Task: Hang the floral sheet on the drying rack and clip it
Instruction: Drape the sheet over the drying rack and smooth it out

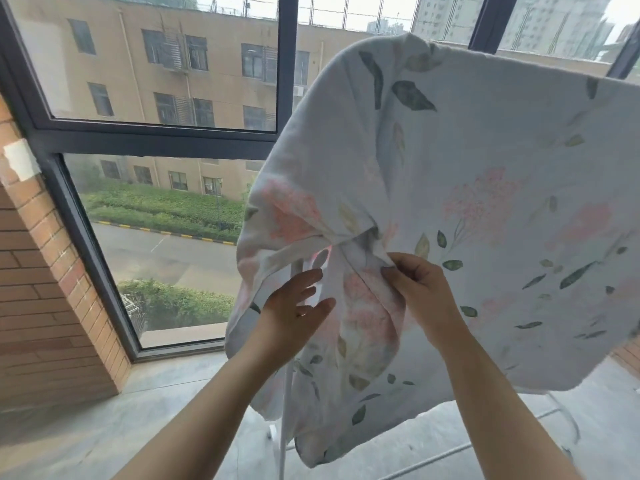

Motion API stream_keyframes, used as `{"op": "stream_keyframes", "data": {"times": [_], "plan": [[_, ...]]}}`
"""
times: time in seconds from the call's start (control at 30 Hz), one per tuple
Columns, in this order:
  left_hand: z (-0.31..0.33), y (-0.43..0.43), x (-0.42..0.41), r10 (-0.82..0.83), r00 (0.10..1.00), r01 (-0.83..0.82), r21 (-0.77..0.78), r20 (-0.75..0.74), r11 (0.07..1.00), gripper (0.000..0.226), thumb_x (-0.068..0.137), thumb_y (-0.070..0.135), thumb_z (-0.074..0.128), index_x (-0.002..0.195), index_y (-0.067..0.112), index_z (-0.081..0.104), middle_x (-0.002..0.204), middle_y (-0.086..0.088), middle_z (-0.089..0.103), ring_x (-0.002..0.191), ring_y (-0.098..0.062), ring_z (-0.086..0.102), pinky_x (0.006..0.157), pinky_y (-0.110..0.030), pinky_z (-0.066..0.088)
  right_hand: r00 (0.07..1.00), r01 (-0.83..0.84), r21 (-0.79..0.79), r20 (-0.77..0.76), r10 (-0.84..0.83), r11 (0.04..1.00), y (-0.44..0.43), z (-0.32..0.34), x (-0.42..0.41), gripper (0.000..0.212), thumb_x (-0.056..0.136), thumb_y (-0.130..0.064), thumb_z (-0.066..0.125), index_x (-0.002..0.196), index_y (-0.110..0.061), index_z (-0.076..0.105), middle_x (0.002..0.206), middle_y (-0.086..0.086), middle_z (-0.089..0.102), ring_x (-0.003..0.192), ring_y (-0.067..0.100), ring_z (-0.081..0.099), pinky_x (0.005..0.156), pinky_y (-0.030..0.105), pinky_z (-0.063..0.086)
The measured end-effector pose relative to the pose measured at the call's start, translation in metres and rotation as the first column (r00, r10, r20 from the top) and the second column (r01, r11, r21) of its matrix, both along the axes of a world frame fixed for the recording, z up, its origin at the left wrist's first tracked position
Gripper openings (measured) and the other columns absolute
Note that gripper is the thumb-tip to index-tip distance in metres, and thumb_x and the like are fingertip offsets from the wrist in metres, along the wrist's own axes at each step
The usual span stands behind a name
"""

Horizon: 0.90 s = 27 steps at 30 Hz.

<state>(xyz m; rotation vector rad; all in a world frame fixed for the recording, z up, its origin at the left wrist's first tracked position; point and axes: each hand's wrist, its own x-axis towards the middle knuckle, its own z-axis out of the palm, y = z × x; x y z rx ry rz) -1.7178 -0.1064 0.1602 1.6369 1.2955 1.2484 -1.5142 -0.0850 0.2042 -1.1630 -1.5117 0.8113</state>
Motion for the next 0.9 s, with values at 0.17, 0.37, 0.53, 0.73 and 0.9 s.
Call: {"op": "stream_keyframes", "data": {"times": [0.17,0.37,0.53,0.73,0.9], "plan": [[0.006,-0.012,0.003,-0.095,0.992,0.096,-0.006,0.085,0.995,0.05,0.084,0.031,0.068,0.131,0.027,0.052,0.126,0.017,0.059,0.118,-0.001,0.055,0.097,-0.021,0.048,0.999,-0.038,0.0,0.007,0.038,0.999,-0.029,0.001,-0.003,0.029,0.096,-0.009,0.052,0.08,-0.023,0.072,0.07,-0.003,0.064,0.068,0.012,0.057,0.063,0.025,0.043],[0.022,-0.03,-0.023,-0.201,0.953,0.188,0.076,0.228,0.979,0.067,0.074,0.039,0.064,0.136,0.035,0.042,0.114,0.001,0.069,0.105,-0.014,0.066,0.093,-0.04,0.052,0.975,-0.136,-0.085,0.165,0.148,0.987,-0.064,0.015,-0.041,0.02,0.093,-0.006,0.055,0.09,-0.011,0.074,0.081,0.003,0.072,0.077,0.008,0.065,0.071,0.019,0.048],[0.055,-0.035,-0.095,-0.053,0.967,-0.01,0.245,0.249,0.97,0.038,0.088,0.017,0.065,0.121,0.032,0.052,0.125,0.006,0.059,0.119,-0.007,0.055,0.082,-0.011,0.05,0.975,-0.071,-0.101,0.202,0.09,0.992,-0.093,0.024,-0.071,0.02,0.095,-0.006,0.053,0.083,-0.008,0.07,0.075,0.004,0.069,0.073,0.009,0.065,0.068,0.017,0.046],[0.058,-0.055,-0.165,-0.2,0.97,0.166,0.227,0.14,0.96,0.049,0.087,0.03,0.061,0.134,0.029,0.049,0.13,0.016,0.056,0.118,0.001,0.055,0.088,-0.013,0.049,0.956,0.092,-0.014,0.281,-0.084,0.996,-0.114,0.028,-0.139,0.024,0.089,-0.03,0.058,0.079,-0.008,0.063,0.074,0.02,0.059,0.069,0.033,0.058,0.065,0.04,0.051],[0.053,-0.065,-0.203,-0.257,0.966,0.243,0.23,0.033,0.942,0.048,0.084,0.031,0.063,0.131,0.032,0.052,0.127,0.012,0.058,0.117,0.001,0.056,0.091,-0.02,0.051,0.904,0.313,0.092,0.276,-0.326,0.945,-0.132,0.031,-0.188,0.009,0.092,-0.022,0.06,0.098,-0.022,0.066,0.087,-0.009,0.069,0.079,0.004,0.063,0.066,0.015,0.048]]}}
